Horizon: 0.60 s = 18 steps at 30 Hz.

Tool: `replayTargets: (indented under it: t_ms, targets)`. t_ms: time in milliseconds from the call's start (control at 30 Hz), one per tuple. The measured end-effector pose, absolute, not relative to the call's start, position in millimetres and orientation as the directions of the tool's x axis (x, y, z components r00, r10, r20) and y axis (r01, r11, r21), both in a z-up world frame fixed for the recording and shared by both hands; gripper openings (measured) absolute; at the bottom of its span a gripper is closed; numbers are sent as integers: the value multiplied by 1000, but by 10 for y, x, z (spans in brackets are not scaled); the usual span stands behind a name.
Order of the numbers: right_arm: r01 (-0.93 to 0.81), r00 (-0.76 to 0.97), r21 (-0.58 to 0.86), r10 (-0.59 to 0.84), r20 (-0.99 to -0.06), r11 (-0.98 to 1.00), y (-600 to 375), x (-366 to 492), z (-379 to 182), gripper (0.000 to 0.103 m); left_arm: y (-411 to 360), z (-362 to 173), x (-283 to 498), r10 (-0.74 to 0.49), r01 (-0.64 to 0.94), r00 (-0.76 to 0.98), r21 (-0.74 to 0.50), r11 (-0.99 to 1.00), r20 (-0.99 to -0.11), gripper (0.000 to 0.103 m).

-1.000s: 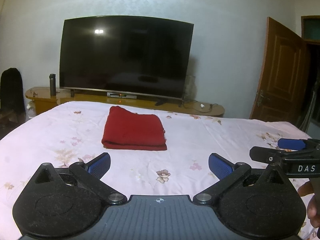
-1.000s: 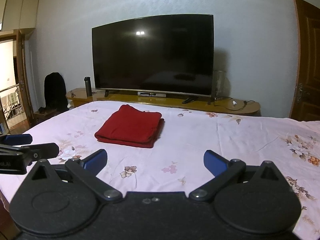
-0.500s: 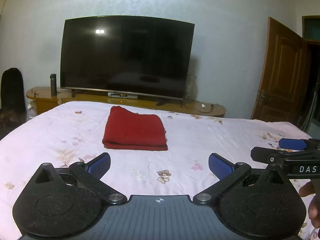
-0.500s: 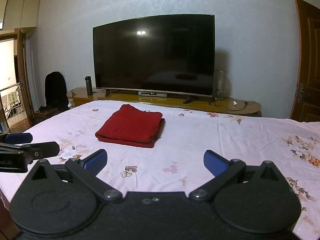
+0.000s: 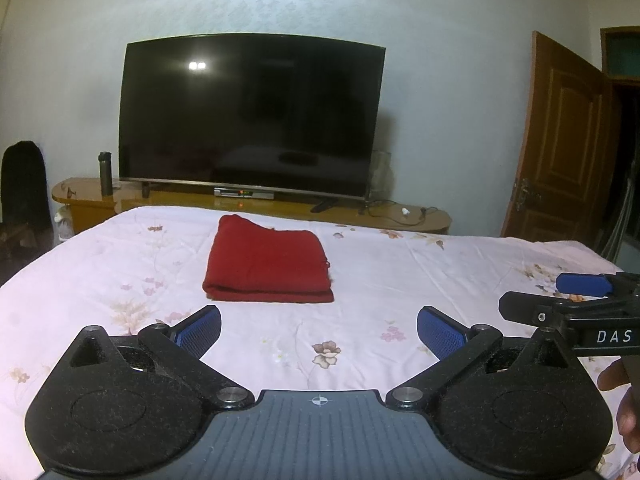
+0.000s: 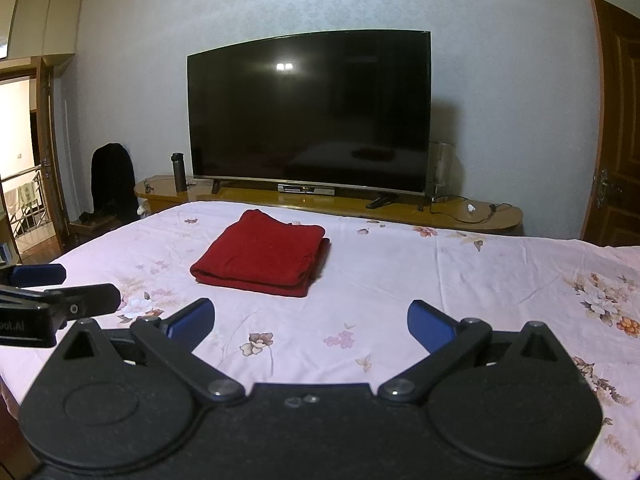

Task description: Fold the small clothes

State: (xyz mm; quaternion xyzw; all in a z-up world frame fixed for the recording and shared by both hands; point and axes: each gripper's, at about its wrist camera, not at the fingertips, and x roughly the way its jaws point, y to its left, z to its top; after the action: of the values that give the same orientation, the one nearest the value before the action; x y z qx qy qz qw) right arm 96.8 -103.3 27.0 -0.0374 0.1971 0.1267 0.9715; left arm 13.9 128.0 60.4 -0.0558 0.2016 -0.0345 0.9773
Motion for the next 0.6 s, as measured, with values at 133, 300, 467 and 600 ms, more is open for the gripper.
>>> replayTargets:
  t_ms: [133,300,467,600]
  targets:
    - [-264,890,-23,234,-392,964,-1032,972,265,102,1276,622,139,-92,48,918,-121,992,-386,103]
    - [-269,891,-26,238,-387,963,-1044,978,281,102,1282,627,136,-90,48,919,-118,992,-384,103]
    - [-270,890,-26,240,-388,962,-1046,984,284,102,1291,636,129,-87,43,918,-121,992,-386,103]
    - [-273,889,-26,241,-390,962,-1047,974,285,102,1321,634,141,-86,39,918,-126,991,-387,103]
